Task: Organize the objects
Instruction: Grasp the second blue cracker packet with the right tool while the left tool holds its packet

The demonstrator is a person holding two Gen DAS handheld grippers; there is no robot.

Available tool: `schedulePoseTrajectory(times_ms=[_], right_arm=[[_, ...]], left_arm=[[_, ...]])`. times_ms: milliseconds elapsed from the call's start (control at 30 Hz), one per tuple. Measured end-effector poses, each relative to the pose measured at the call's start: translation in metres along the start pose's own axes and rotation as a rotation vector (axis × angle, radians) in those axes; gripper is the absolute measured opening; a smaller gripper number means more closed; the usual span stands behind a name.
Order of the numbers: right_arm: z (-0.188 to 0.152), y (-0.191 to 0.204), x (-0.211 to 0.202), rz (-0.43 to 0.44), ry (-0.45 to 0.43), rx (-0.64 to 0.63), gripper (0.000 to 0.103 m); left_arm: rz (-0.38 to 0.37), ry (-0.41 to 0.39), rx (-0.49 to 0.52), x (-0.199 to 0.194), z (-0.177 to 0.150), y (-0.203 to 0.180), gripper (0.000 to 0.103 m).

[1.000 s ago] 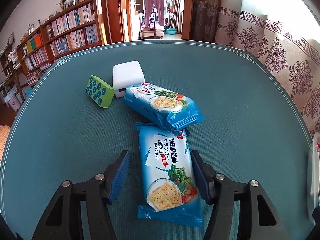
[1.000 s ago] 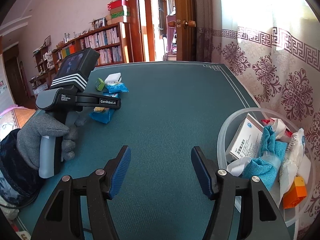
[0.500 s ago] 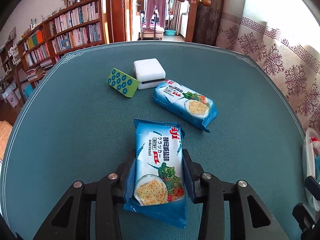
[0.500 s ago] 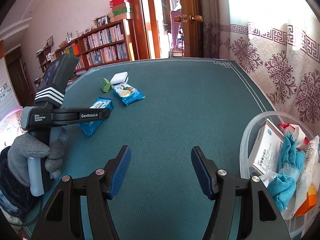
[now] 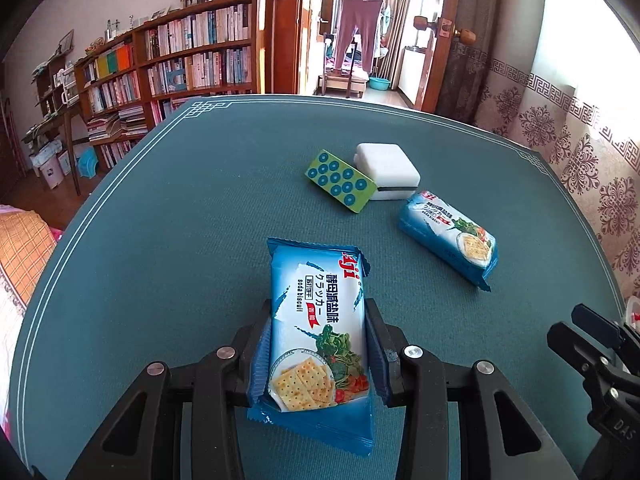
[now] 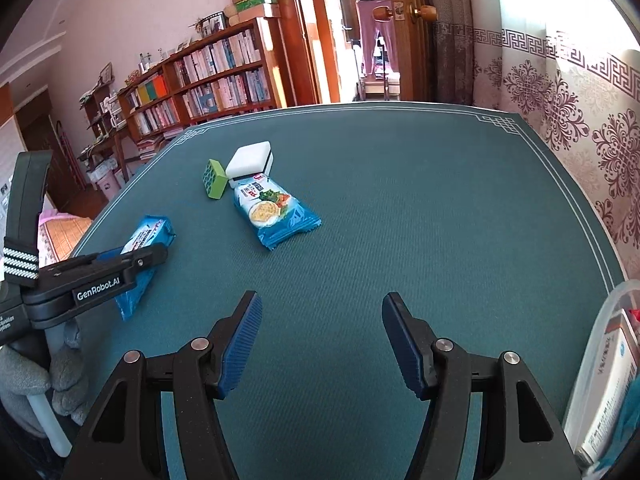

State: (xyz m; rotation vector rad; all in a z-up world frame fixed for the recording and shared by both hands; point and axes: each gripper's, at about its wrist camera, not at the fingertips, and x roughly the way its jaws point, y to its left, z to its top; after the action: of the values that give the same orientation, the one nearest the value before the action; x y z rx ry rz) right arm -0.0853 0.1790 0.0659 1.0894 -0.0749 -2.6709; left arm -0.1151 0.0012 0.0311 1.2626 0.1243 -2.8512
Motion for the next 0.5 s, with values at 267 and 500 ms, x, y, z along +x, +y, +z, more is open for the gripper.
schedulePoseTrajectory(times_ms=[267,500], right_arm=[[0.032,0.018,0.041,0.021,0.014,-0.046,0.064],[0.053,0.027,0.067,0.049,0.029,-0.064,0.064]], left_arm=[[0.019,-0.003,-0.020,0.004,0.000,0.007,0.043],[0.016,0.023,-0.043,0.010,-0.002,0.014,0.043]])
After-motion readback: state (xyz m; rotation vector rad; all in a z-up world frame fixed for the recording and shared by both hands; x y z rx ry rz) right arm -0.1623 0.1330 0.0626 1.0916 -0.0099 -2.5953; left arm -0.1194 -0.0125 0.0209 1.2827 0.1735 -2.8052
